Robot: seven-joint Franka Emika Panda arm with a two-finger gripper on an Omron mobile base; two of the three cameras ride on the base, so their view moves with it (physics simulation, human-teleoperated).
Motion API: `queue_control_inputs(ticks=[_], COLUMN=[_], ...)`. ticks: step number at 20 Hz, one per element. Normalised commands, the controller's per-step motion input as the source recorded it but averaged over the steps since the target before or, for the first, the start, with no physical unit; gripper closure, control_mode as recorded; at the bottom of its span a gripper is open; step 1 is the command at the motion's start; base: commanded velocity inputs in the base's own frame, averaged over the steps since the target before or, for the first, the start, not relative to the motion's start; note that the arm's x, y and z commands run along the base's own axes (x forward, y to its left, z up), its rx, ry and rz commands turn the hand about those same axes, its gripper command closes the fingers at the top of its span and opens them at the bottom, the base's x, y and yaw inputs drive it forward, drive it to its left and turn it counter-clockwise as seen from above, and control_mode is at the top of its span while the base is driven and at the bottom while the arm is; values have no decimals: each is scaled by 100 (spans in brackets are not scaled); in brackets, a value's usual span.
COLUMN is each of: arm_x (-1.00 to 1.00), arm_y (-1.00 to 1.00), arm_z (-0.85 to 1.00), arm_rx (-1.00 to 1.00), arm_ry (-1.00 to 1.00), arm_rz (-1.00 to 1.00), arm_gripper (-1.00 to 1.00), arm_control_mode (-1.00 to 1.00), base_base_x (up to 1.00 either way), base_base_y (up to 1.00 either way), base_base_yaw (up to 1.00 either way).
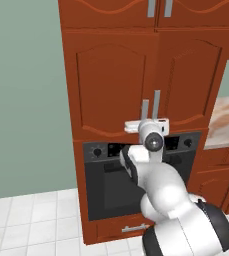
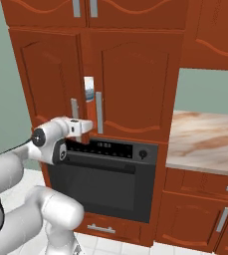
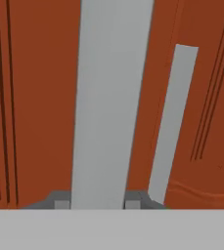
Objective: Move the bowls from the cabinet to the plates on the dining table.
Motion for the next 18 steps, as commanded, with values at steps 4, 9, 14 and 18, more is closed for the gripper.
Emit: queue_control_inputs(ticks=[4, 9, 14, 18], arm_x=[-46, -51, -57, -61], arm_y=[2, 4, 9, 14], arm_z=[24, 32, 34, 28], arm_rx=[0, 0, 0, 0], arm_ry=[2, 4, 4, 2], arm_rz=[-8, -8, -7, -5], arm_gripper=[100, 100, 100, 100], arm_control_mode=[-100, -100, -100, -100], base_base_x=[0, 0, 0, 0], base_base_y=[0, 0, 0, 0], base_base_yaw=[0, 0, 0, 0])
